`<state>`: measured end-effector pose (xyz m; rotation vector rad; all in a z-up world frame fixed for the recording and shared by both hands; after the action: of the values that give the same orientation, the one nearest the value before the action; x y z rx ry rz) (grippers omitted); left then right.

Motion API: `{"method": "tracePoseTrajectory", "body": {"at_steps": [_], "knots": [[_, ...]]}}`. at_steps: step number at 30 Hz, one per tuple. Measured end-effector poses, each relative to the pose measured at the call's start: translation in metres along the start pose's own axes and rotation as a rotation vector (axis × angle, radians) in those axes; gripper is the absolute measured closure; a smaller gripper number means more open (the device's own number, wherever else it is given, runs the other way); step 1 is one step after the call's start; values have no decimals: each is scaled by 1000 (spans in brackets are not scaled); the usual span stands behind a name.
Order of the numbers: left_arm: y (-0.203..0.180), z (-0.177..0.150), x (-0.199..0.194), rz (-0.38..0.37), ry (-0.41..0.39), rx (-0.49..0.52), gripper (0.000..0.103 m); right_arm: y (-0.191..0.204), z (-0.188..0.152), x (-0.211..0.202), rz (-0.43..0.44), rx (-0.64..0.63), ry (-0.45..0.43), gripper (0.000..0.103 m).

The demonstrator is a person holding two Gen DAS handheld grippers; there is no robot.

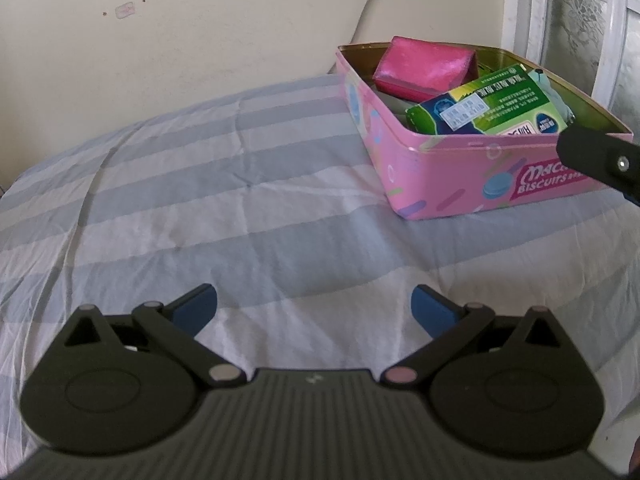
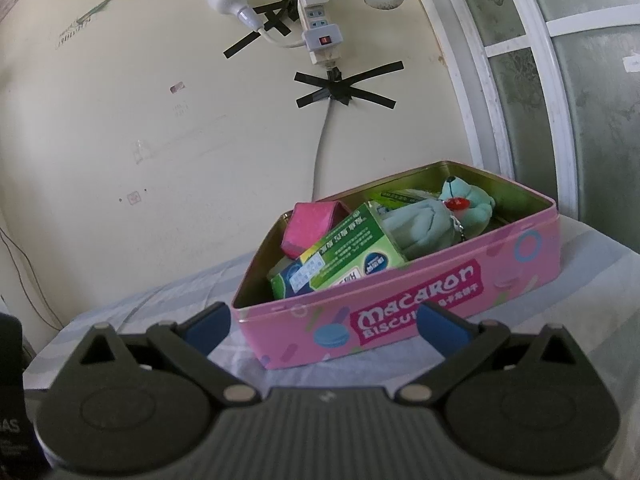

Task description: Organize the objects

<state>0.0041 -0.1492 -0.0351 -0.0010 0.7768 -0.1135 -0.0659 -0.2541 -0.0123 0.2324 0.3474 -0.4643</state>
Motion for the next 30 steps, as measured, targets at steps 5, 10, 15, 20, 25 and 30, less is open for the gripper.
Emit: {"method": "tracePoseTrajectory", "body": {"at_steps": [5, 10, 15, 20, 25, 30], "knots": [[-1, -1, 0, 0, 1, 0, 0, -1, 0, 1, 2, 9, 1, 0], [-3, -2, 1, -2, 4, 5, 0, -2, -1, 2, 4, 14, 4, 0], [-2, -2, 0, -6, 3, 8, 0, -3, -1, 2, 2, 14, 2, 0], [-2, -2, 0, -7, 2, 8, 0, -2, -2, 1, 3, 11, 3, 0], [-3, -2, 0, -7, 2, 7, 0, -1, -2, 1, 1, 11, 1, 0], [-3, -2, 0, -6, 1, 7, 0, -2, -2, 1, 1, 14, 1, 0]]}}
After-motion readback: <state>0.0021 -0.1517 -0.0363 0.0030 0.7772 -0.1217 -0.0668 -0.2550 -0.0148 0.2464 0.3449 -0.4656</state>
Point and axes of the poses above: each gripper's, at about its wrist camera, not at the fingertips, and x roughly the way its jaws point, y to its left, z to its top, the point moved 4 cm from there along x, roughly the way its jaws point, and after that the axes turned 13 degrees about -x, right-handed, at the moved point
